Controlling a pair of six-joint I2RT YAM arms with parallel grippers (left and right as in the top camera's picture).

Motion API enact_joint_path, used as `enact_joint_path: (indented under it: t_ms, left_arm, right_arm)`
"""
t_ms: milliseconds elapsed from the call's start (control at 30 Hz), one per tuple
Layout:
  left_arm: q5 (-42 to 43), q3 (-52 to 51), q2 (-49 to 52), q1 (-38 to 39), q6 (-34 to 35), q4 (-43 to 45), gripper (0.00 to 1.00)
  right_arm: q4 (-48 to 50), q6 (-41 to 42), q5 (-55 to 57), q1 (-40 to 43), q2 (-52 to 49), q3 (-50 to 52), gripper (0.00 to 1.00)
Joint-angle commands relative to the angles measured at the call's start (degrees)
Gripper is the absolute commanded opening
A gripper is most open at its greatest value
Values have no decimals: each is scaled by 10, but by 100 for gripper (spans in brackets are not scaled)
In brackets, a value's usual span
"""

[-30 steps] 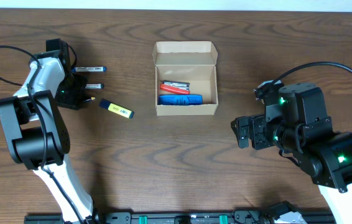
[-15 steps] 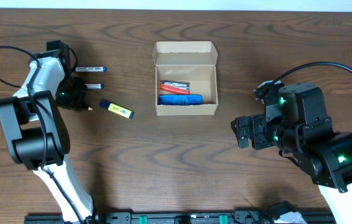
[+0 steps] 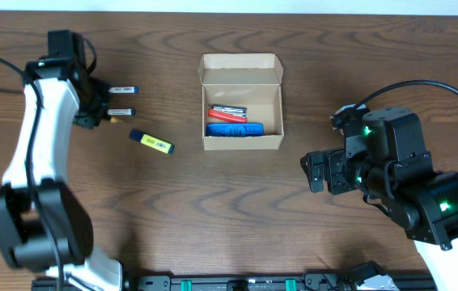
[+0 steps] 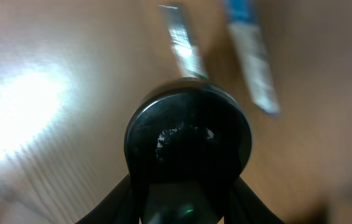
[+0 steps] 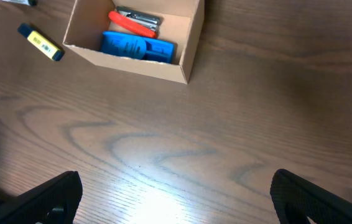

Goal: Pack container
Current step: 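Carry the black tape dispenser into the box and lower it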

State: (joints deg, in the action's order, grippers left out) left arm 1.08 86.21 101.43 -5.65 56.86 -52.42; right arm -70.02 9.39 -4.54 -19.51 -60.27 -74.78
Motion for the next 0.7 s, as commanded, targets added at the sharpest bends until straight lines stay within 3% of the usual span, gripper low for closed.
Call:
enact_joint_path:
  t_ms: [0,167,467,667]
  left_arm:
    - [-6,1,-41,56,-60,9,6]
    - [30,3,-51,158,-42,45,6]
    - [-7,3,-21,328,162,151,6]
    - [-56,3,-4,390,311,156,6]
  right_arm:
    - [-1,-7,0,3,0,1,99]
    - [-1,-7,0,3,0,1,99]
    - [-1,-7,0,3,0,1,99]
    - [-1,-7,0,3,0,1,99]
